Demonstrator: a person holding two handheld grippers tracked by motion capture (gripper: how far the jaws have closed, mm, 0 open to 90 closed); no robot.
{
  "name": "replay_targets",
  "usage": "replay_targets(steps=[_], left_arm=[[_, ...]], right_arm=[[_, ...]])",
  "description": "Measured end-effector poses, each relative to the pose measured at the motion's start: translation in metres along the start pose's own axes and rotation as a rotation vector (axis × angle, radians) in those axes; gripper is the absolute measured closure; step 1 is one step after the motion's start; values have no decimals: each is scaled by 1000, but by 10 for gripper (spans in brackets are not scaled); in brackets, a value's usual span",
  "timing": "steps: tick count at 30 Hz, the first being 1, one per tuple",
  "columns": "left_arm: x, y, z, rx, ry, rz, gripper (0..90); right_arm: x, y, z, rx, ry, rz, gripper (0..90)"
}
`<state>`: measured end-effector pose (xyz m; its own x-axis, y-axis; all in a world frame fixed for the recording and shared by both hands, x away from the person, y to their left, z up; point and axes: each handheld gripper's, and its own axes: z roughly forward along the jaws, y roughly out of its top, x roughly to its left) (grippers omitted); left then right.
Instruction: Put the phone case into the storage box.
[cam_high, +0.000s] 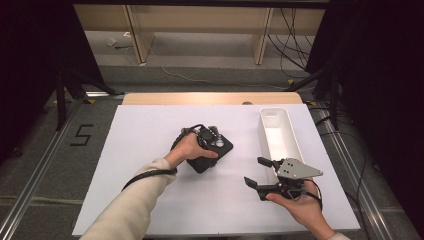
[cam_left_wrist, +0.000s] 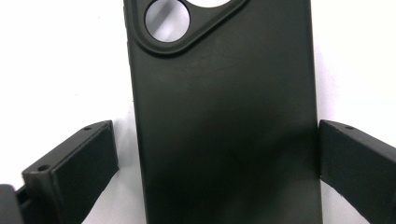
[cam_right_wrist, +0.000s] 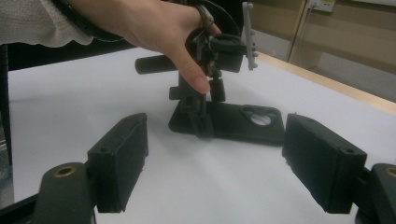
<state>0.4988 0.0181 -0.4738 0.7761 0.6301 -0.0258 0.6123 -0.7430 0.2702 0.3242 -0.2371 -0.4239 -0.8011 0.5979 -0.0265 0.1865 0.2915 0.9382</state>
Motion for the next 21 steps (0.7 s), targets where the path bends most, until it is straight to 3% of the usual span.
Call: replay_targets(steps=[6, 21], left_arm=[[1, 3, 0, 27, 0, 14, 2], [-2, 5, -2, 40, 4, 17, 53]], right_arm=[[0, 0, 0, 1, 1, -1, 236], [0, 0, 1, 0, 2, -1, 236]])
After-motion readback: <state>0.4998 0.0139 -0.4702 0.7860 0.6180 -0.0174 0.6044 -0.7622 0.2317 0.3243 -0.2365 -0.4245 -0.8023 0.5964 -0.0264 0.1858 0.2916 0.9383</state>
